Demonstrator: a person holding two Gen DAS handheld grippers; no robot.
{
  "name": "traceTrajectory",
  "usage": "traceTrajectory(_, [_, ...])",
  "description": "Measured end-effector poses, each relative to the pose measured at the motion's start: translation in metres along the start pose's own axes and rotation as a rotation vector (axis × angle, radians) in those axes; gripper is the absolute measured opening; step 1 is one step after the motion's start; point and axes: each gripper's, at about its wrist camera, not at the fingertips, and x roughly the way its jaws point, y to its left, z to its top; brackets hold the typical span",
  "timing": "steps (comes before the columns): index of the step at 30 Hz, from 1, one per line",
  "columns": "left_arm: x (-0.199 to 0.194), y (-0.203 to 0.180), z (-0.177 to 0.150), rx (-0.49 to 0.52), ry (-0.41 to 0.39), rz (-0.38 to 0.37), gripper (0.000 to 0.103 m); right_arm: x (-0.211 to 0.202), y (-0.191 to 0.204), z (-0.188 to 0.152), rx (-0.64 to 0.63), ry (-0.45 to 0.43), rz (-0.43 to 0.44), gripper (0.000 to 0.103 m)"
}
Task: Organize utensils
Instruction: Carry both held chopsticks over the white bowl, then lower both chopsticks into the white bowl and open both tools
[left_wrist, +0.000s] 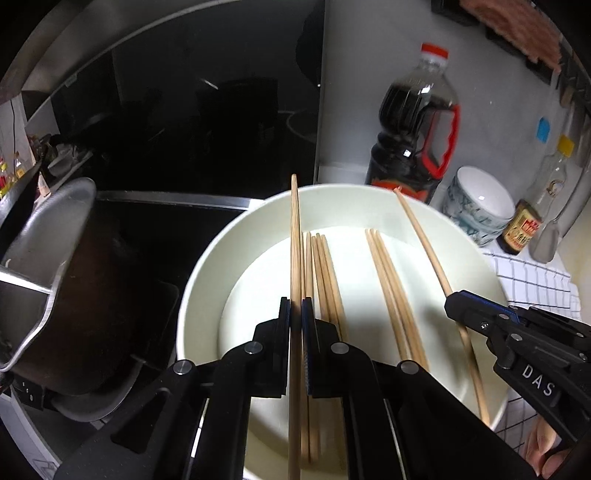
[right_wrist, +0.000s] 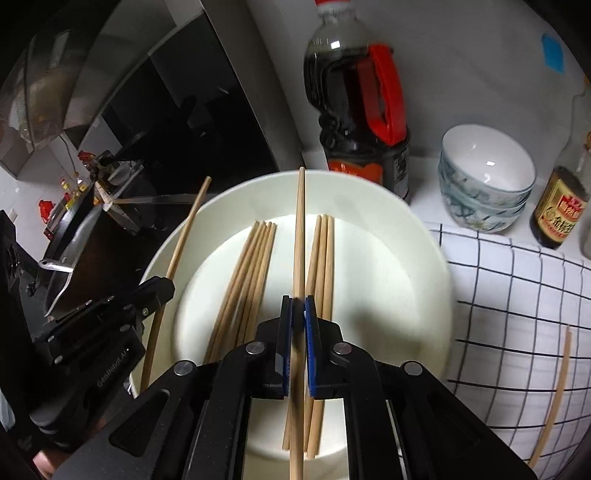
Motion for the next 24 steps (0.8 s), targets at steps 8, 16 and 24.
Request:
traceTrajectory(8, [0.019, -0.004, -0.006, 0.037, 0.018, 0.008, 0.007, 0.019, -0.007, -0.001, 0.008, 0.036, -0.025, 0.006])
traceTrajectory(16, [0.028, -0.001, -0.008, 0.036, 0.039, 0.018, 0.007, 0.033, -0.008, 0.001, 0.005, 0.062, -0.037, 0.006])
traceTrajectory(24, [0.029, 0.0, -0.006, 0.035, 0.042, 0.041, 0.022, 0.03, -0.007, 0.002, 0.0, 0.054, -0.059, 0.007])
